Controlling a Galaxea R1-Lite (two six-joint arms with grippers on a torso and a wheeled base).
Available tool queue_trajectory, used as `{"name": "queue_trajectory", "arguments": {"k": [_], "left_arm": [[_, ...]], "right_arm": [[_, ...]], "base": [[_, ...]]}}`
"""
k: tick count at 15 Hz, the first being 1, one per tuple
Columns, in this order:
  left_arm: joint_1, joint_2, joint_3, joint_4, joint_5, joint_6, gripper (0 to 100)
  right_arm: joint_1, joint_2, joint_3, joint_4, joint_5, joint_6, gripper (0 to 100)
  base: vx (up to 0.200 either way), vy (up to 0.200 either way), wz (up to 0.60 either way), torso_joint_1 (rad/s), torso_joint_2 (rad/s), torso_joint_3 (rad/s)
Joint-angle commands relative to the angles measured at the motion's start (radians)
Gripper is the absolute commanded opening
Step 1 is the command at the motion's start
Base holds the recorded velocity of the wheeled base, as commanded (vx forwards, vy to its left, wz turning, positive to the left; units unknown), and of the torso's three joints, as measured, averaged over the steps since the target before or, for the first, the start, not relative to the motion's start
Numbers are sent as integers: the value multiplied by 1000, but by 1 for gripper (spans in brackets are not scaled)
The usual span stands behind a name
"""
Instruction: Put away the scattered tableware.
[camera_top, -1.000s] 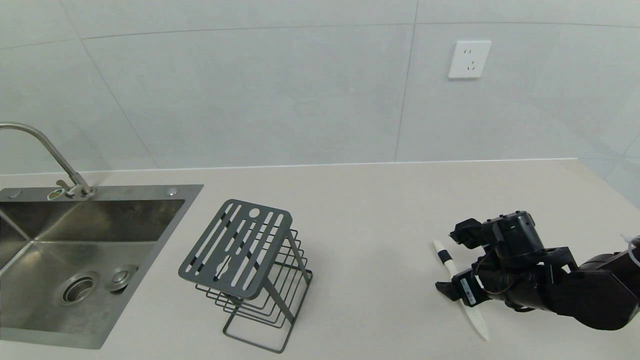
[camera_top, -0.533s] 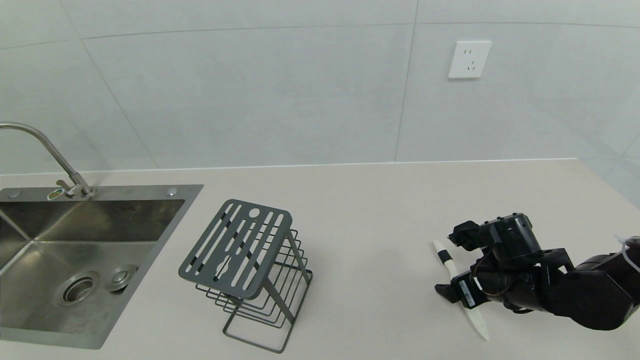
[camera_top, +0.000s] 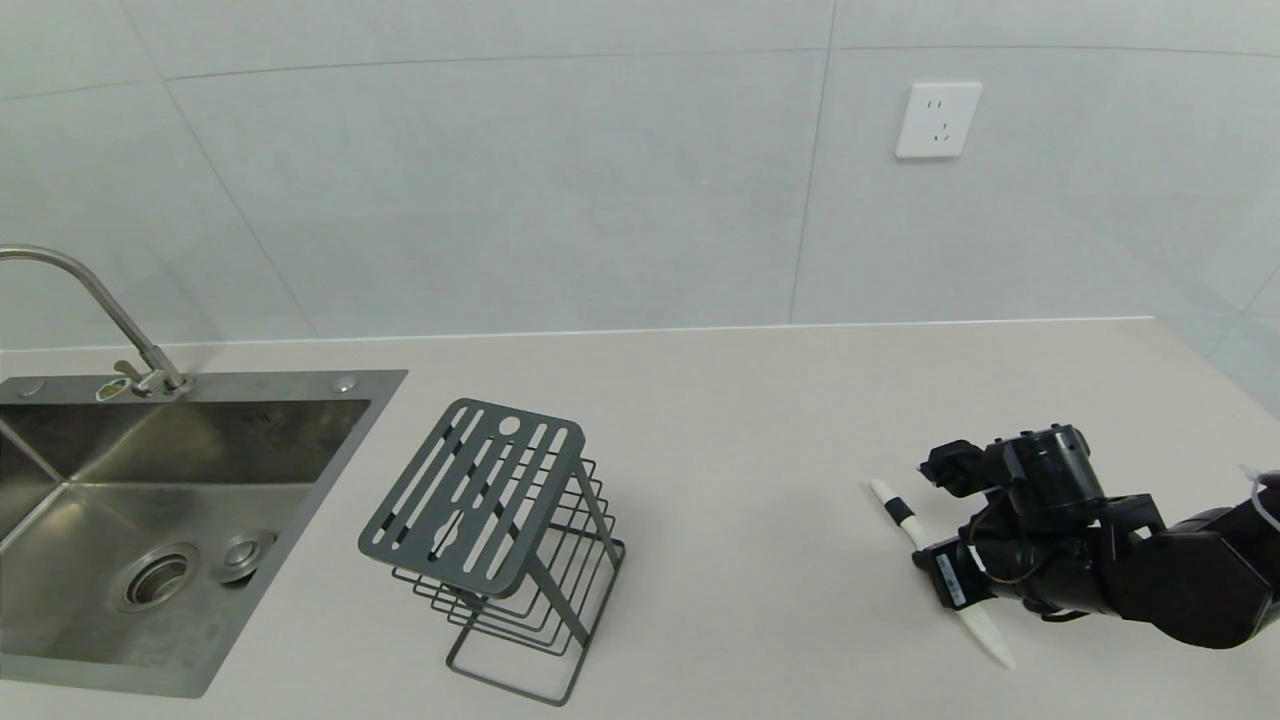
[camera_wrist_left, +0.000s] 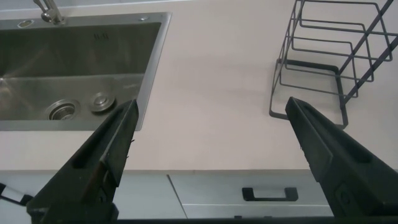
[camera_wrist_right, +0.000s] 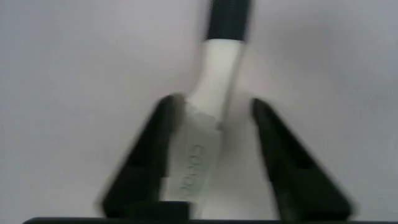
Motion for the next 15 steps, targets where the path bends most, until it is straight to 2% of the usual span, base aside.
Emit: {"name": "queue_trajectory", "arguments": {"k": [1,6,8,10,15], "left_arm": [[-1,0,0,0,1,0,100],[1,0,0,0,1,-2,100],[1,0,0,0,1,-3,100],[-1,0,0,-2,1,-25,100],[1,0,0,-2,-13,-17,100]], "right_arm": [[-24,-2,17,9,2,0,0],[-21,-6,4,-152,12,-46,0],[-21,-11,3,-162,26,-52,0],[-20,-31,1,-193,32,-88,0],[-17,-100,4,-236,95,-146,0]], "base": [[0,0,0,0,0,0],[0,0,0,0,0,0],[0,0,0,0,0,0],[0,0,0,0,0,0],[0,0,0,0,0,0]]}}
